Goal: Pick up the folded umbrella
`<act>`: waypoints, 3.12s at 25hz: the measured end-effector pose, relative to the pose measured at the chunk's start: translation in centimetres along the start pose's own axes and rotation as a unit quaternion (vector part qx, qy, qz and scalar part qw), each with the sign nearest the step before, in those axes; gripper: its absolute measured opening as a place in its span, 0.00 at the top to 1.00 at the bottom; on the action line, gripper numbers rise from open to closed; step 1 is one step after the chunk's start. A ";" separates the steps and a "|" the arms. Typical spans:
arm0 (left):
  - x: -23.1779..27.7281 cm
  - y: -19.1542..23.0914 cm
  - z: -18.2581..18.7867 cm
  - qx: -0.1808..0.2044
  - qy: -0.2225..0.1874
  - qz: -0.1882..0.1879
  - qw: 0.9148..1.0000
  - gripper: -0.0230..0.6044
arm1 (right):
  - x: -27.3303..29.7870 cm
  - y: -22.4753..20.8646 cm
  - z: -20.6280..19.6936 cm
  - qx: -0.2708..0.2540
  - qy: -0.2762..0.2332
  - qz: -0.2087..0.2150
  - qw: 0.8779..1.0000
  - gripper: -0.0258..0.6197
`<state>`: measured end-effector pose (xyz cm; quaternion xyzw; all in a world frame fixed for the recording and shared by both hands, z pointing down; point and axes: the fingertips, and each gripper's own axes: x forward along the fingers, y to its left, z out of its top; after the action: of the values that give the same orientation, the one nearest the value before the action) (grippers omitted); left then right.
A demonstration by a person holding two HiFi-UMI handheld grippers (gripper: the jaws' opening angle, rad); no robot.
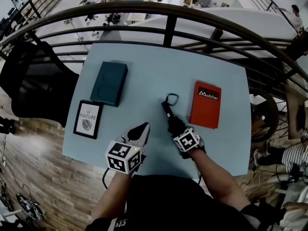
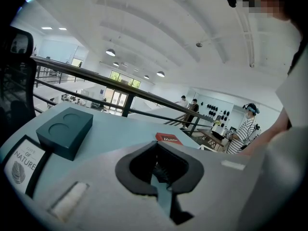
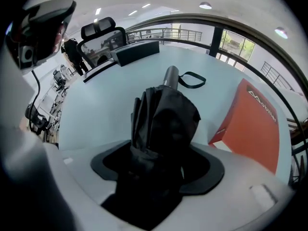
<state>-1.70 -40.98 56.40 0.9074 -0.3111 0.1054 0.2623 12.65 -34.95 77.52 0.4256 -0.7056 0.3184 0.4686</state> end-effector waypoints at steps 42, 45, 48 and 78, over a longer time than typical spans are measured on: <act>-18.9 0.3 10.3 0.113 -0.122 0.152 0.974 0.95 | -34.9 6.3 18.4 0.051 -0.558 0.190 0.806 0.54; -19.9 1.0 11.5 0.116 -0.138 0.156 0.971 0.95 | -36.5 5.7 18.6 0.023 -0.579 0.137 0.804 0.53; -20.0 1.3 12.0 0.116 -0.146 0.158 0.970 0.95 | -37.0 4.3 17.9 -0.002 -0.584 0.080 0.808 0.53; -20.3 3.0 10.0 0.093 -0.136 0.179 0.970 0.95 | -35.5 4.0 16.6 -0.004 -0.574 0.064 0.816 0.55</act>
<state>-19.22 -38.04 42.03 0.8629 -0.4904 0.0545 0.1092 9.64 -36.61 38.28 0.4829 -0.8736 0.0431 -0.0412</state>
